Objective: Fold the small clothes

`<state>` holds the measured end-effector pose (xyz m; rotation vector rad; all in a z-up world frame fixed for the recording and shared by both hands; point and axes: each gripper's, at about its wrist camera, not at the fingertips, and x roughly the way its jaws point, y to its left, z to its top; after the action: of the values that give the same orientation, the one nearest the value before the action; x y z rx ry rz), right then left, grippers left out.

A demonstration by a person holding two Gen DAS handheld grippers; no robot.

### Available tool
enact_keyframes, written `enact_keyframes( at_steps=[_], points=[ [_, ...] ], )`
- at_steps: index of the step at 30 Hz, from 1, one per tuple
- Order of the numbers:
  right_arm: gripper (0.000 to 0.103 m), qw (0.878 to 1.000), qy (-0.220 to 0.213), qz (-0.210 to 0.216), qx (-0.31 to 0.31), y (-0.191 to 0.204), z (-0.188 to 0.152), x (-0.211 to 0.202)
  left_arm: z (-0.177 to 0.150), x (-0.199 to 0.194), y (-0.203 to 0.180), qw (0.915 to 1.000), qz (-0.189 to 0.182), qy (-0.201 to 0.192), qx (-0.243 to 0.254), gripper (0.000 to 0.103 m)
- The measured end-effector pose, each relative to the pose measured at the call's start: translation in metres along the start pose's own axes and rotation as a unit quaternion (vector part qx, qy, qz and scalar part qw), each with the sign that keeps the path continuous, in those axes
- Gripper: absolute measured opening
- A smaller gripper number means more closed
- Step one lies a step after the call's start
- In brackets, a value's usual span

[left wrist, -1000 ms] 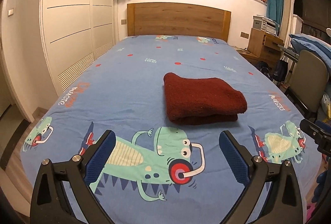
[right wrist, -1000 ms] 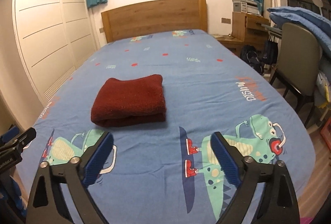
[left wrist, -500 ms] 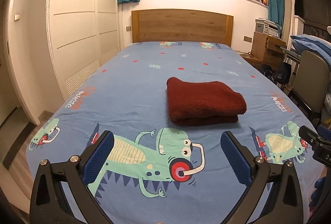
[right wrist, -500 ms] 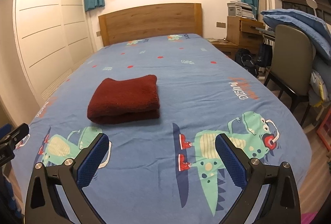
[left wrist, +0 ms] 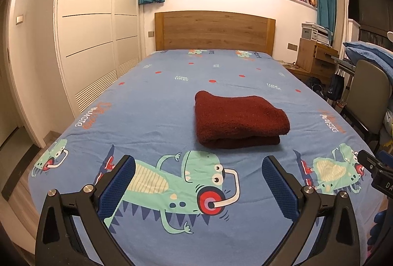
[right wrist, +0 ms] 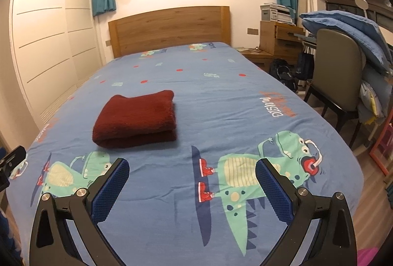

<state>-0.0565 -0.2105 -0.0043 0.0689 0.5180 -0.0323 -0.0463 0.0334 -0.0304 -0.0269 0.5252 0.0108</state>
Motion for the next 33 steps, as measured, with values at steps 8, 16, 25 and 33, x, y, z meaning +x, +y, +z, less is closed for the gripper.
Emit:
enact_keyframes(
  at_steps=[8,16,25,33],
  points=[
    [0.103,1.000,0.005,-0.015,0.003,-0.009,-0.002,0.006,-0.002,0.004,0.000,1.0000,0.002,0.003,0.000,0.102],
    [0.103,1.000,0.005,-0.022,-0.006,-0.011,-0.003,0.008,-0.003,0.007,0.001,1.0000,-0.001,0.008,-0.001,0.102],
    [0.103,0.999,0.001,-0.023,-0.021,-0.004,-0.002,0.008,-0.002,0.009,0.003,0.9999,0.000,0.011,-0.003,0.102],
    [0.103,0.999,0.000,-0.024,-0.023,-0.003,-0.002,0.008,-0.003,0.011,0.003,0.9999,-0.001,0.013,-0.001,0.102]
  ],
)
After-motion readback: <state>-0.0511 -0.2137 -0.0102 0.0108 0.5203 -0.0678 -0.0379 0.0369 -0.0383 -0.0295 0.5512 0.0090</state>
